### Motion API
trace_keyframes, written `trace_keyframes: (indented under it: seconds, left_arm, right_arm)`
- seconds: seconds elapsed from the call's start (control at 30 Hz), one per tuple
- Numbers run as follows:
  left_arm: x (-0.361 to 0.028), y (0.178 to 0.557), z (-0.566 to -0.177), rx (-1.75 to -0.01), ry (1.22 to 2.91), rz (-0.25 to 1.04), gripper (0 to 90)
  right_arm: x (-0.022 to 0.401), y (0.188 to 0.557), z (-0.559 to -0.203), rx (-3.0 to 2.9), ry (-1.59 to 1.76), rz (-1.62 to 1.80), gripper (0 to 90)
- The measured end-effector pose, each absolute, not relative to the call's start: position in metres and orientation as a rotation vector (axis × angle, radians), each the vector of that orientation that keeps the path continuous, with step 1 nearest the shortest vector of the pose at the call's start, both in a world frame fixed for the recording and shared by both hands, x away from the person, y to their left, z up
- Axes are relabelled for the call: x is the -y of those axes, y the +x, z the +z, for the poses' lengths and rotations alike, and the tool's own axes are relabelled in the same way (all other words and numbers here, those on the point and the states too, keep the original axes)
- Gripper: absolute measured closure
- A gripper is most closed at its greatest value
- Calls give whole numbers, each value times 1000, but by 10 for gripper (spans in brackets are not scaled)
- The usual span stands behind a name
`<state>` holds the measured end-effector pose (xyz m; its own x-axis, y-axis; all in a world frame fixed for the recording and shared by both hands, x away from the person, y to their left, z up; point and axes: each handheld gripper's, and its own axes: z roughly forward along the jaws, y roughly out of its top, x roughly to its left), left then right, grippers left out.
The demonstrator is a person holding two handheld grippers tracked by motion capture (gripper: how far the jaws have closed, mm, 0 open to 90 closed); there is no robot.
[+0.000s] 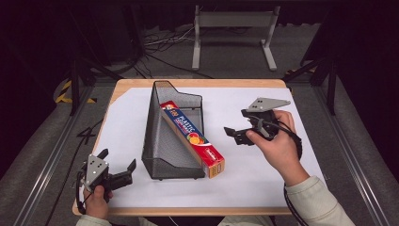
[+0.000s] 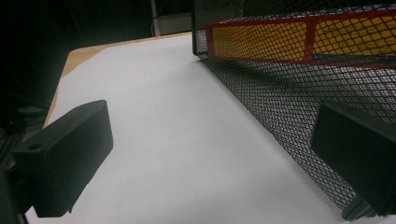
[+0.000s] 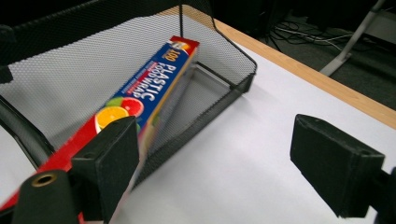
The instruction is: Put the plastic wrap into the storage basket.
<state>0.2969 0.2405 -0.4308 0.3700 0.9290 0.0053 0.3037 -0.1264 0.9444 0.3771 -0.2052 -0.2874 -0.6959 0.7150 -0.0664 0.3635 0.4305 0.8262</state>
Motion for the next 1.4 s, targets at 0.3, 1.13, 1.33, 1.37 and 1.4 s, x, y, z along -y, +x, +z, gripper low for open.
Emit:
trace_keyframes:
  seconds: [0.3,1.13,1.33,1.37,1.4]
  left_arm:
    - [-240,296,-431,-1116,1649,801,1]
    - [-238,297,-431,-1106,1662,812,1]
    - [-238,296,-431,-1107,1662,815,1]
    - [-238,296,-431,-1107,1661,815,1]
    - [-238,296,-431,-1109,1659,815,1]
  right_arm:
    - [243,371,-289,-2249,942,1180,163]
    - [326,362,-342,-2162,936,1251,72]
    - [336,363,-369,-2151,961,1268,63]
    - [336,363,-373,-2163,960,1256,63]
    - [337,363,-377,-2169,953,1246,63]
